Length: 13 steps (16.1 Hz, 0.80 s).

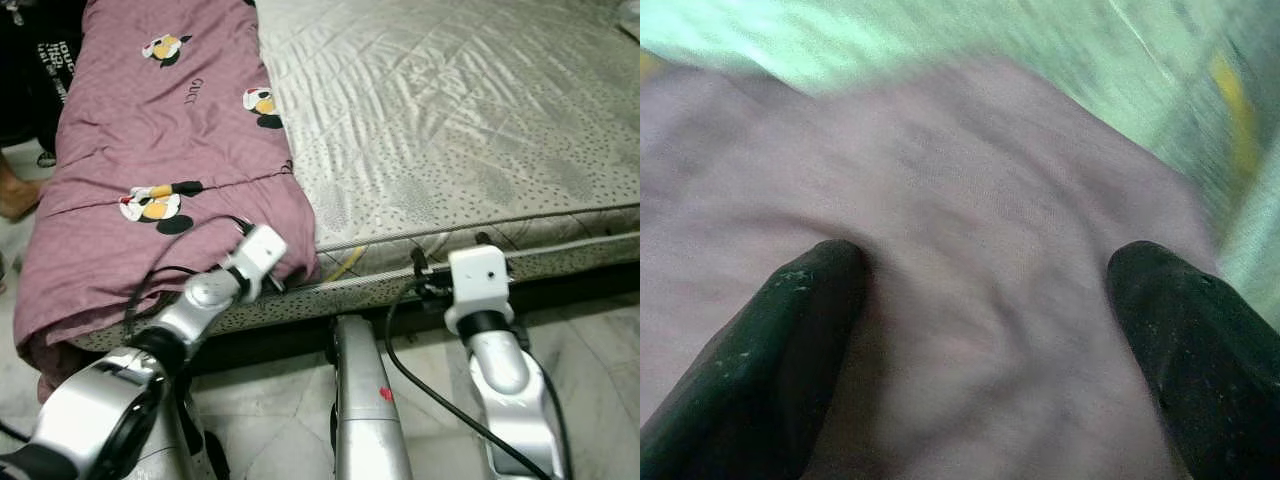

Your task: Clean up the room

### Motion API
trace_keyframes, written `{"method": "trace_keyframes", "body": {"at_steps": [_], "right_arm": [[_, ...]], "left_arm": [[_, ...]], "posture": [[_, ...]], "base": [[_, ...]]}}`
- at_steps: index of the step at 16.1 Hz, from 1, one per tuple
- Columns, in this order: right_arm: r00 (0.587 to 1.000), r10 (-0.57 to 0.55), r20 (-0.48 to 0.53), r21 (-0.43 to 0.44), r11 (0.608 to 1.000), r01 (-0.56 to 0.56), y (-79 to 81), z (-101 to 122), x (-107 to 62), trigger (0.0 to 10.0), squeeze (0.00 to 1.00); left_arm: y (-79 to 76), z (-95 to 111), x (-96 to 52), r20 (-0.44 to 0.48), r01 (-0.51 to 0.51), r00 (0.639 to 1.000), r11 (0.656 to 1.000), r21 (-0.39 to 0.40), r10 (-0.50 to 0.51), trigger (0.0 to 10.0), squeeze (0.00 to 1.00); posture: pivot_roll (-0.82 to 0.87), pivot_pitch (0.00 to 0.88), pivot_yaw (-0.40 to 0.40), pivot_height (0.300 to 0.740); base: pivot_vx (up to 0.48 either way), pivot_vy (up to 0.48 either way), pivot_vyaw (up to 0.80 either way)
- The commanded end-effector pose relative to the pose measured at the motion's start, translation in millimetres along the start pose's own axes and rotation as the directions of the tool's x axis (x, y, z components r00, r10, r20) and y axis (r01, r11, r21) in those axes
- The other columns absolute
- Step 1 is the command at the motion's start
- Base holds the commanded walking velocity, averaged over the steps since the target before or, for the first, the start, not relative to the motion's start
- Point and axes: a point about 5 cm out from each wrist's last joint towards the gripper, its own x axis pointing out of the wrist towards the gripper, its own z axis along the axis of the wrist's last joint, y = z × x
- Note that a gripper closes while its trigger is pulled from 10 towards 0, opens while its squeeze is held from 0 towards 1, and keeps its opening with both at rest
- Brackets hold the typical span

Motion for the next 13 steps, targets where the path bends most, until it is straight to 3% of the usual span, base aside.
{"method": "trace_keyframes", "body": {"at_steps": [1, 3, 4, 5, 7, 9, 10, 11, 13], "right_arm": [[1.0, -0.006, 0.024, 0.01, 1.0, 0.006, 4.7, 1.9, 6.6, 10.0, 0.0], [0.999, -0.012, 0.043, 0.022, 1.0, 0.011, 9.8, 3.2, 14.5, 10.0, 0.0], [0.998, -0.019, 0.054, 0.04, 0.999, 0.017, 14.1, 3.8, 20.6, 10.0, 0.0], [0.998, -0.022, 0.057, 0.044, 0.999, 0.02, 16.3, 3.7, 22.7, 10.0, 0.0], [0.996, -0.036, 0.076, 0.069, 0.997, 0.031, 23.2, 3.1, 27.6, 10.0, 0.0], [0.996, -0.047, 0.077, 0.105, 0.994, 0.039, 25.9, 2.9, 32.7, 10.0, 0.0], [0.994, -0.06, 0.095, 0.175, 0.984, 0.042, 29.6, 6.7, 40.9, 10.0, 0.0], [0.992, -0.067, 0.107, 0.195, 0.98, 0.045, 30.3, 9.5, 45.6, 10.0, 0.0], [0.989, -0.091, 0.119, 0.228, 0.972, 0.062, 29.3, 12.3, 50.8, 10.0, 0.0]], "left_arm": [[22.8, 11.0, -8.7, 0.13, -0.114, 0.985, 0.993, 0.006, 0.112, 10.0, 0.0], [42.8, 13.1, -21.5, 0.198, -0.206, 0.957, 0.978, -0.043, 0.21, 10.0, 0.0], [59.7, 10.6, -37.3, 0.233, -0.288, 0.923, 0.952, -0.105, 0.305, 10.0, 0.0], [64.0, 9.5, -44.3, 0.249, -0.305, 0.91, 0.942, -0.142, 0.332, 10.0, 0.0], [73.2, 1.4, -72.1, 0.258, -0.375, 0.87, 0.904, -0.204, 0.419, 10.0, 0.0], [75.7, -9.0, -84.2, 0.222, -0.406, 0.861, 0.882, -0.24, 0.457, 10.0, 0.0], [73.5, -29.1, -106.8, 0.137, -0.446, 0.845, 0.822, -0.354, 0.517, 10.0, 0.0], [73.4, -35.5, -116.9, 0.094, -0.475, 0.825, 0.773, -0.42, 0.557, 10.0, 0.0], [74.2, -30.1, -121.2, 0.093, -0.5, 0.795, 0.735, -0.459, 0.599, 10.0, 0.0]], "posture": [[-0.18, 0.048, 0.021, 0.484], [-0.15, 0.021, 0.032, 0.484], [-0.13, 0.004, 0.039, 0.484], [-0.12, 0.0, 0.043, 0.484], [-0.09, 0.0, 0.059, 0.484], [-0.08, 0.0, 0.075, 0.484], [-0.07, 0.0, 0.089, 0.484], [-0.06, 0.0, 0.083, 0.484], [-0.04, 0.0, 0.07, 0.484]], "base": [[0.0, 0.0, 0.0], [0.0, 0.0, 0.0], [0.0, 0.0, 0.0], [0.0, 0.0, 0.0], [0.0, 0.0, 0.0], [0.0, 0.0, 0.0], [0.0, 0.0, 0.0], [0.0, 0.0, 0.0], [0.0, 0.0, 0.0]]}}
